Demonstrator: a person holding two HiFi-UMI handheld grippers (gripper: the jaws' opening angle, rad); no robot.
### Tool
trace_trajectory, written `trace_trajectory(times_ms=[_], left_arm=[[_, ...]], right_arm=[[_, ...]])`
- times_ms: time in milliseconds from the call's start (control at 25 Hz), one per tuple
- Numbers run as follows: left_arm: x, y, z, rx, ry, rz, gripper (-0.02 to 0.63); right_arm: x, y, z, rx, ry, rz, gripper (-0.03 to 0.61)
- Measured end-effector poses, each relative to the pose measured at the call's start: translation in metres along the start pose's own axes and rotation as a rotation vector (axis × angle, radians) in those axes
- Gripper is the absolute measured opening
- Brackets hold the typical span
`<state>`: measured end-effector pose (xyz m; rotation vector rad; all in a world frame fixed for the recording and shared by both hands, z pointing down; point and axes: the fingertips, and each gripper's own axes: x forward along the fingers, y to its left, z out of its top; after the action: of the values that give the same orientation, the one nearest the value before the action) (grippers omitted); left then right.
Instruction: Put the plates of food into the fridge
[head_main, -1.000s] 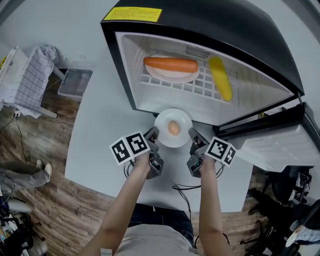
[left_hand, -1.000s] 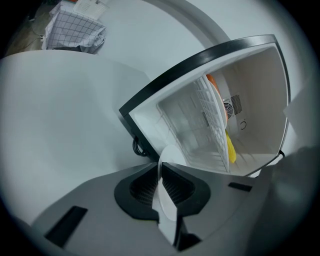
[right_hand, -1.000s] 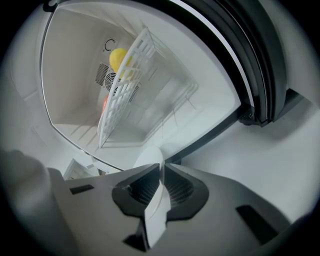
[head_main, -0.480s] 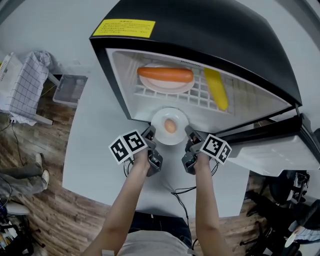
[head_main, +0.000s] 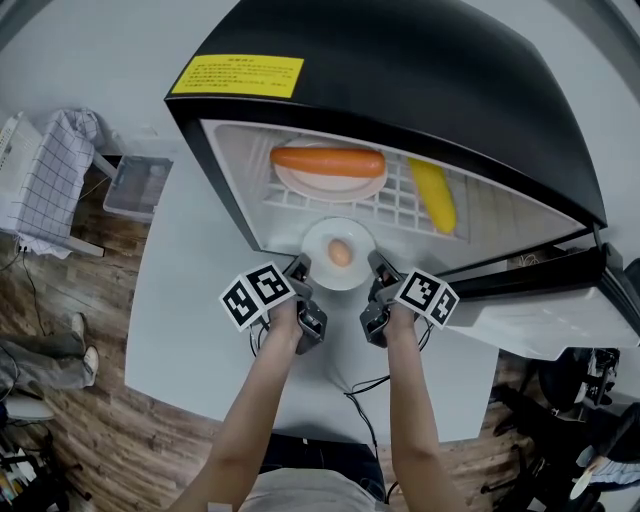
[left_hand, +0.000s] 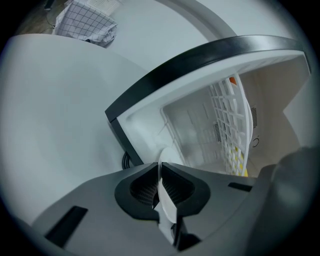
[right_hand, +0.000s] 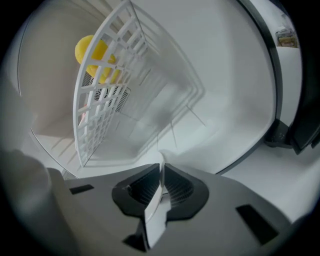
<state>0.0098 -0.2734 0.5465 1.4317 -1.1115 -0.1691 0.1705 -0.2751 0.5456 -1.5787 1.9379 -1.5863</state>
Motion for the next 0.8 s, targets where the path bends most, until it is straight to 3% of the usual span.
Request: trace_trajectory(times_ms=[280,480,800], left_arm=[[0.007,0.001,0.008,-0.019,-0.023,0.003,0.029],[0.011,-0.002,0.01,-0.041,-0.024,-0.008,0.029],[0.019,-0.007,0.011,-0.067,-0.026,-0.023,0.029]], right_arm=[[0.012,0.001,0.006,-0.03,-0.001,0.0,0.038],[0.017,0.002,0.009,-0.216,0.008,-0.087,0.043],[-0.014,0.01,0.02,-0.439,-0.093,-0.161,0.055]])
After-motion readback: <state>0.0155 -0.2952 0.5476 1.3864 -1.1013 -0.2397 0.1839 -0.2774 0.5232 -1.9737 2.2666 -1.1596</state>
